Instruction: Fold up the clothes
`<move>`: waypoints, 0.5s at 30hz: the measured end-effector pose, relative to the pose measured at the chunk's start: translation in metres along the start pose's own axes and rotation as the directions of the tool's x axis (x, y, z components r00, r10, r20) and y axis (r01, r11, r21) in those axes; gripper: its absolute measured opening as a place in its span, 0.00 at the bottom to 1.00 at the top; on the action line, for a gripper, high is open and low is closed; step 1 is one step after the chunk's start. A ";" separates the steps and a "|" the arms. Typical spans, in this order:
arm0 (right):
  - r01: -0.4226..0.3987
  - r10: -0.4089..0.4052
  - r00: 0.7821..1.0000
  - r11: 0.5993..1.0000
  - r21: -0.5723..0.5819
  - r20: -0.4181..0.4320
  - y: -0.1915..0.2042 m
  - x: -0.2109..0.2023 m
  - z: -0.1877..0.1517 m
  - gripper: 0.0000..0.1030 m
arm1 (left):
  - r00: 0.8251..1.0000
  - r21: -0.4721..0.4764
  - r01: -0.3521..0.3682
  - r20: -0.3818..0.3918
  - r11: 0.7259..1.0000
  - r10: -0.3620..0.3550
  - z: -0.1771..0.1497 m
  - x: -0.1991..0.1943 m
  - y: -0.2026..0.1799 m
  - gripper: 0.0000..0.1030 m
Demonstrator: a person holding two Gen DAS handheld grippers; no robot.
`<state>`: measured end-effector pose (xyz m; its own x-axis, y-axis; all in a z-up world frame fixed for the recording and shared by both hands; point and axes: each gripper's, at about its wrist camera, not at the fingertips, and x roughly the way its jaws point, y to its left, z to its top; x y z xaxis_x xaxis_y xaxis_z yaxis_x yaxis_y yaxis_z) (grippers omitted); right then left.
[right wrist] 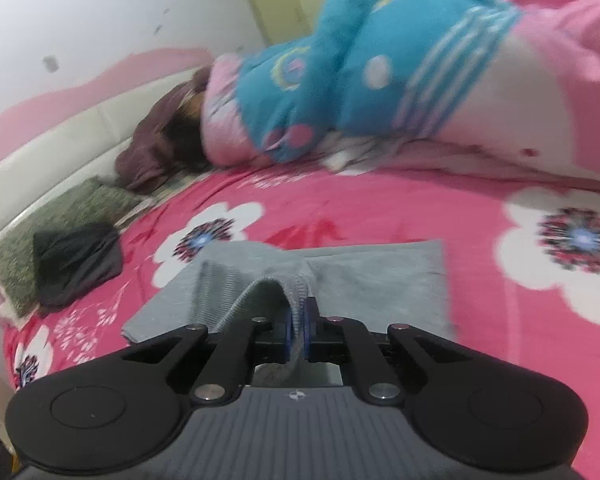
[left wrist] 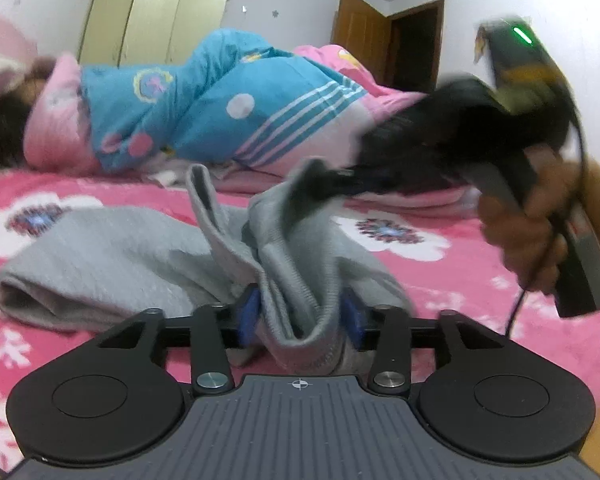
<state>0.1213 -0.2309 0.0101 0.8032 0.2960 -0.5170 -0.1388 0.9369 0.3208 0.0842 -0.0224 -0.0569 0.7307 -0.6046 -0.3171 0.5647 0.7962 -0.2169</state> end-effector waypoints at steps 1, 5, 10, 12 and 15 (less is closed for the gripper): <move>0.015 -0.015 1.000 1.000 0.016 0.015 -0.007 -0.012 -0.002 0.05 | 0.999 -0.033 0.035 0.002 0.999 -0.035 0.001 -0.003 0.003 0.55; 0.070 -0.076 0.995 0.993 0.094 0.066 -0.035 -0.064 -0.020 0.05 | 0.986 -0.149 0.166 0.015 0.975 -0.165 0.001 -0.015 0.014 0.62; 0.122 -0.140 0.987 0.974 0.193 0.084 -0.055 -0.123 -0.058 0.05 | 0.975 -0.198 0.221 0.008 0.955 -0.224 -0.002 -0.019 0.015 0.67; 0.127 -0.147 0.987 0.957 0.261 0.061 -0.064 -0.135 -0.077 0.05 | 0.973 -0.202 0.227 -0.003 0.953 -0.232 -0.003 -0.018 0.014 0.68; 0.122 -0.134 0.991 0.917 0.380 0.005 -0.079 -0.139 -0.108 0.02 | 0.969 -0.208 0.235 -0.021 0.949 -0.244 -0.006 -0.016 0.013 0.69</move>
